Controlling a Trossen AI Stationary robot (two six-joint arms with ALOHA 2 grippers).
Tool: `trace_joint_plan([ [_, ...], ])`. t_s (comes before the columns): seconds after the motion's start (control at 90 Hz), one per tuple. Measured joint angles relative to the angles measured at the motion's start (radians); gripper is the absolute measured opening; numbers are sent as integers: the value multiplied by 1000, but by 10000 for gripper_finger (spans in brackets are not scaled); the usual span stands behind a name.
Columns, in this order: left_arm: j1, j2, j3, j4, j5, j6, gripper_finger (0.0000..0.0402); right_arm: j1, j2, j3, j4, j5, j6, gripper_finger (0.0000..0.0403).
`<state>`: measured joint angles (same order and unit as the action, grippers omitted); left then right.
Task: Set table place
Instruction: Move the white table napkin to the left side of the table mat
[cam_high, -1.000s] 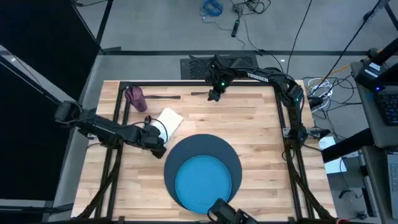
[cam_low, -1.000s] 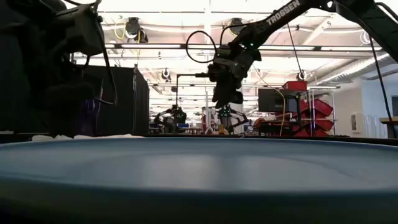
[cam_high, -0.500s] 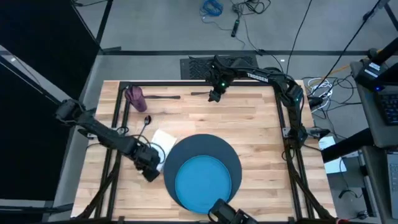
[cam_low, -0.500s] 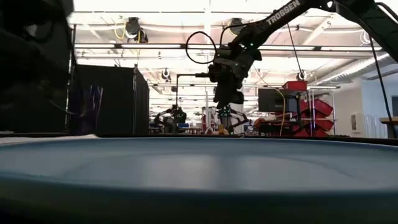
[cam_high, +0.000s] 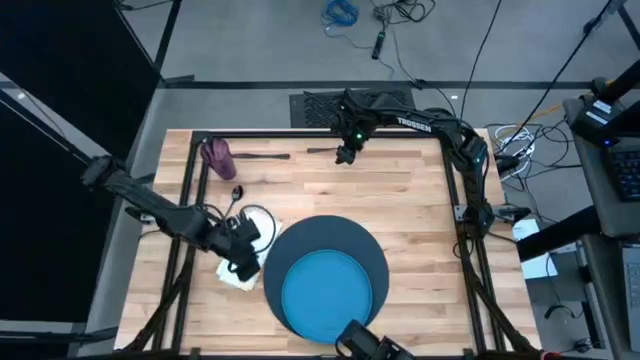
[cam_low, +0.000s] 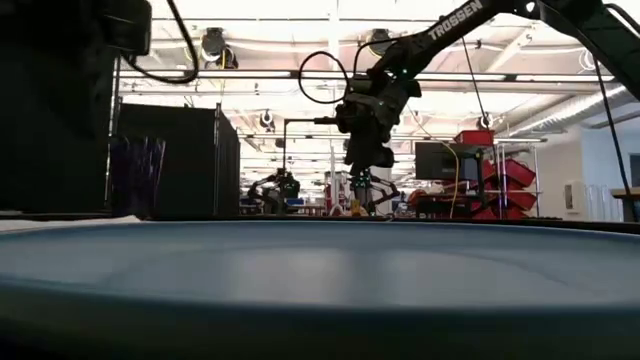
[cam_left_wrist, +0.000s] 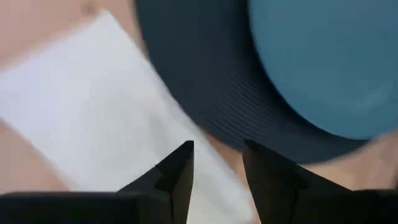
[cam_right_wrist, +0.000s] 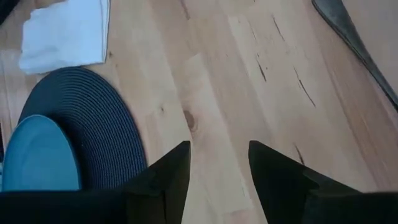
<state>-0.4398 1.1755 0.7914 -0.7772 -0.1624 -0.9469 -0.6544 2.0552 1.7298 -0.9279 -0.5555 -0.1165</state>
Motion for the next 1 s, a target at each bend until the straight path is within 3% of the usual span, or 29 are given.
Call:
trace_joint_plan([
  [0.211, 128, 54, 0, 13, -3, 172, 123, 22, 0, 0, -7, 0, -1, 148],
  [0.456, 213, 177, 0, 20, 116, 300, 123, 50, 0, 0, -19, 0, -17, 148],
  [0.678, 244, 285, 0, 20, 166, 359, 123, 57, 0, 0, -24, 4, -26, 148],
  [1.0, 285, 389, 2, -58, 144, 379, 123, 57, 0, 0, -25, 5, -26, 148],
])
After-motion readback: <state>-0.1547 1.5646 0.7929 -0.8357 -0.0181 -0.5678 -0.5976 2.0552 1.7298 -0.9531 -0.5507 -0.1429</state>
